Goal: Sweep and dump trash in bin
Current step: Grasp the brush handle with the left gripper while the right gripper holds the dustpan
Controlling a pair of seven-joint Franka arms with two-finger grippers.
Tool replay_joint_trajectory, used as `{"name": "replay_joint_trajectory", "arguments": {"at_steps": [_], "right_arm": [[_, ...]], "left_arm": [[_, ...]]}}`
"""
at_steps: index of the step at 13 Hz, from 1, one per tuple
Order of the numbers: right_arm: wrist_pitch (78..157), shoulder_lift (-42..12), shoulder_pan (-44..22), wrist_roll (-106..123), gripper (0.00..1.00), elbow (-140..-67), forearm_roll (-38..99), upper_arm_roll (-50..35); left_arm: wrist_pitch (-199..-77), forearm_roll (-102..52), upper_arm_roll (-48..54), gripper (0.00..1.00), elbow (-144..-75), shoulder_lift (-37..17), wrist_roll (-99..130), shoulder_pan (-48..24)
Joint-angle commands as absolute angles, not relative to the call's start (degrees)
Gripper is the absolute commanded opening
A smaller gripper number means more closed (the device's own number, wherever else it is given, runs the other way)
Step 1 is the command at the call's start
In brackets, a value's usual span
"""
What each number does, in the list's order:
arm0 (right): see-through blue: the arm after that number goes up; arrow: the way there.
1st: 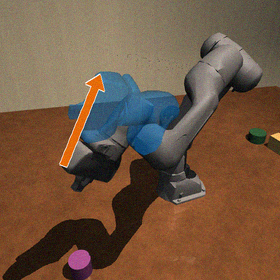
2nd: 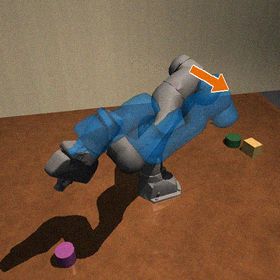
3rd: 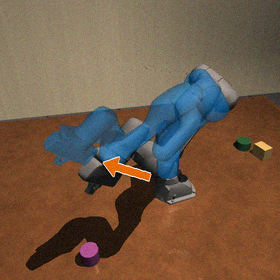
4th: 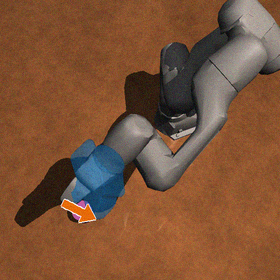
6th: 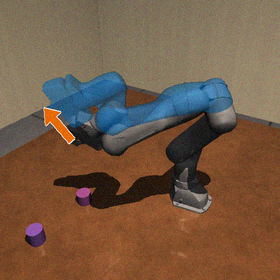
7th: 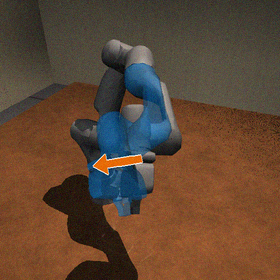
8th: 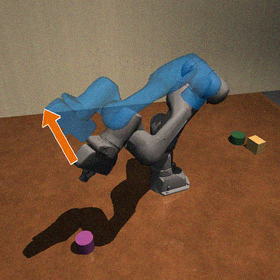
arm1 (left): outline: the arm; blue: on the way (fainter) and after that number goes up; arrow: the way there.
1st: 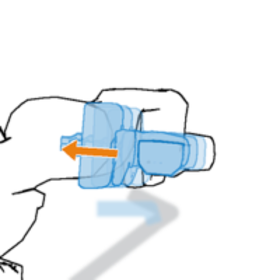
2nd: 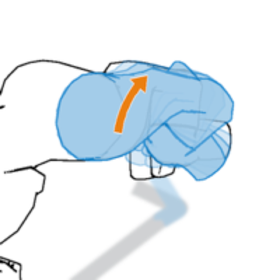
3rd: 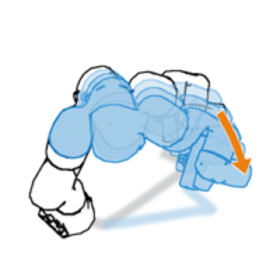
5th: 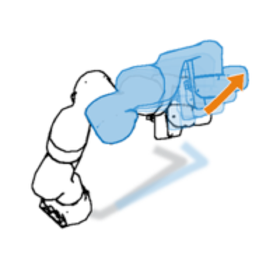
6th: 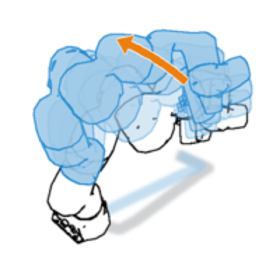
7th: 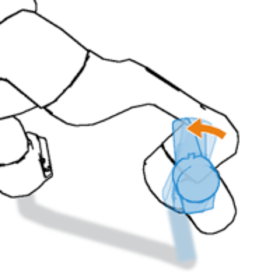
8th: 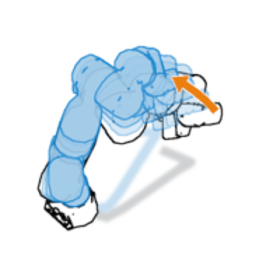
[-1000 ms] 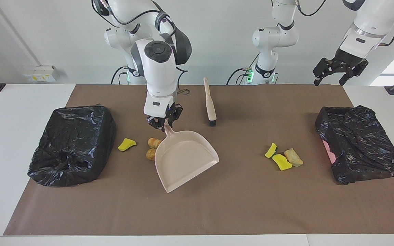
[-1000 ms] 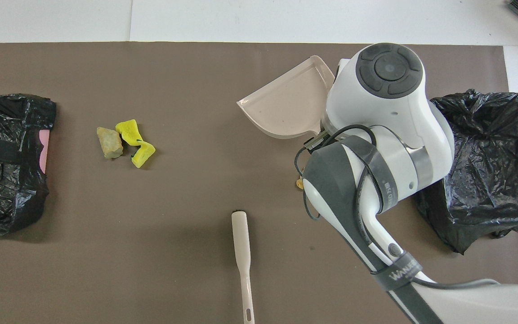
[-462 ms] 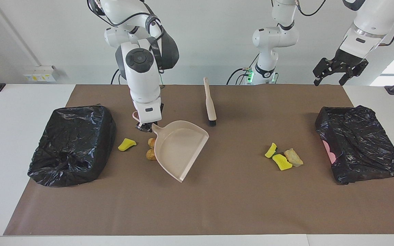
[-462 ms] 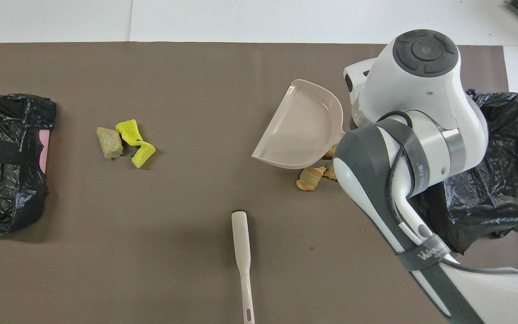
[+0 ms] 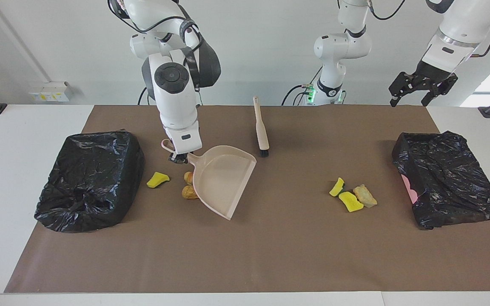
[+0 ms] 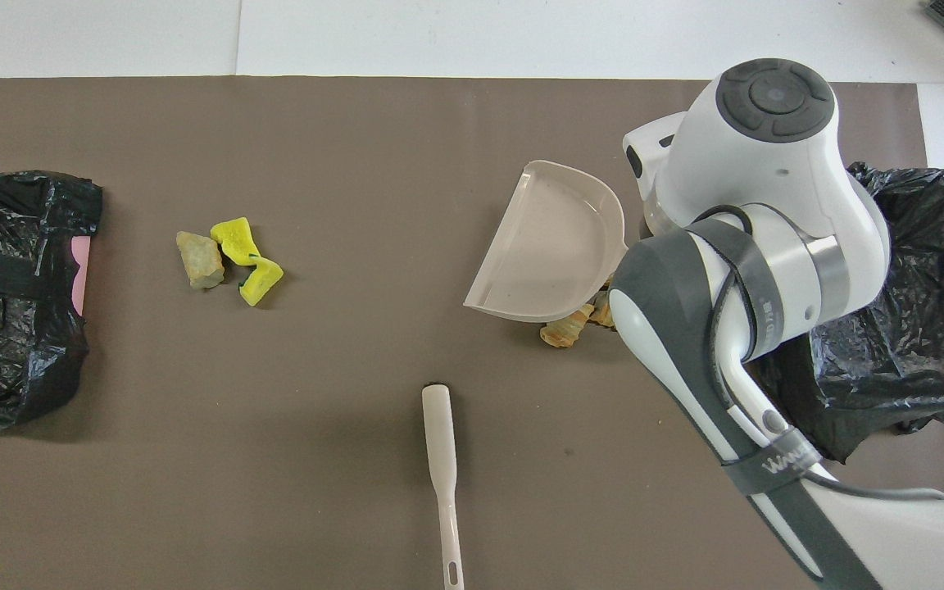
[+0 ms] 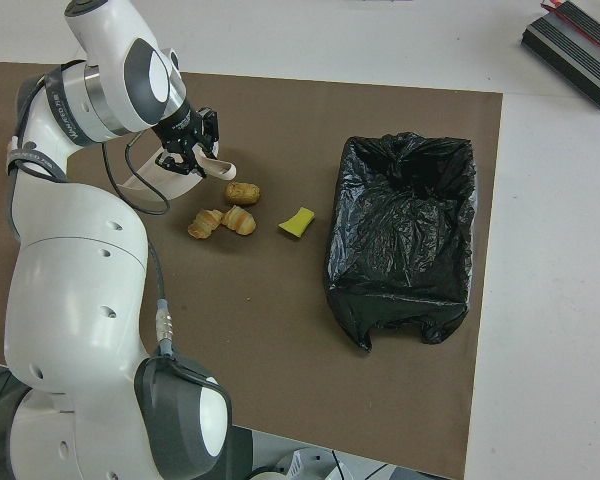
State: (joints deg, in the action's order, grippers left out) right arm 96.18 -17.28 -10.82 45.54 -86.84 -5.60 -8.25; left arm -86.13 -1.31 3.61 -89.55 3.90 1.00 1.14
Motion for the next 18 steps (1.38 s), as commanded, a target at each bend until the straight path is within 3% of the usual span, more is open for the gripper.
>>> {"name": "replay_joint_trajectory", "arguments": {"at_steps": [1,3,5,10,14,18], "right_arm": [[98.08,-13.54,-10.19,47.11,0.00,-92.01,-4.66,-8.53],[103.51,-11.44,-10.81,46.41,0.00,-96.65,-4.66,-8.53],[107.39,-10.64,-11.07,44.31,0.00,-99.22,-4.57,-8.61],[107.67,-10.29,-11.52,42.10,0.00,-100.45,-4.57,-8.70],[107.58,-9.50,-10.73,44.63,0.00,-101.94,-4.66,-8.61],[107.75,-8.62,-8.97,49.83,0.00,-103.97,-4.66,-8.53]], "left_arm": [[-86.66,-1.32,4.13,1.00,-89.83,4.48,0.71,0.88],[-85.87,-1.76,4.48,1.00,-91.65,5.62,1.41,-0.08],[-88.41,-2.28,4.66,1.00,-98.84,9.13,4.02,-3.41],[-100.34,-3.77,4.66,1.00,-117.48,16.25,25.45,-21.67],[-113.07,-6.33,4.66,1.00,-128.55,15.39,35.92,-33.72],[-126.02,-6.33,4.75,1.00,-137.97,9.59,45.43,-44.90]]}}
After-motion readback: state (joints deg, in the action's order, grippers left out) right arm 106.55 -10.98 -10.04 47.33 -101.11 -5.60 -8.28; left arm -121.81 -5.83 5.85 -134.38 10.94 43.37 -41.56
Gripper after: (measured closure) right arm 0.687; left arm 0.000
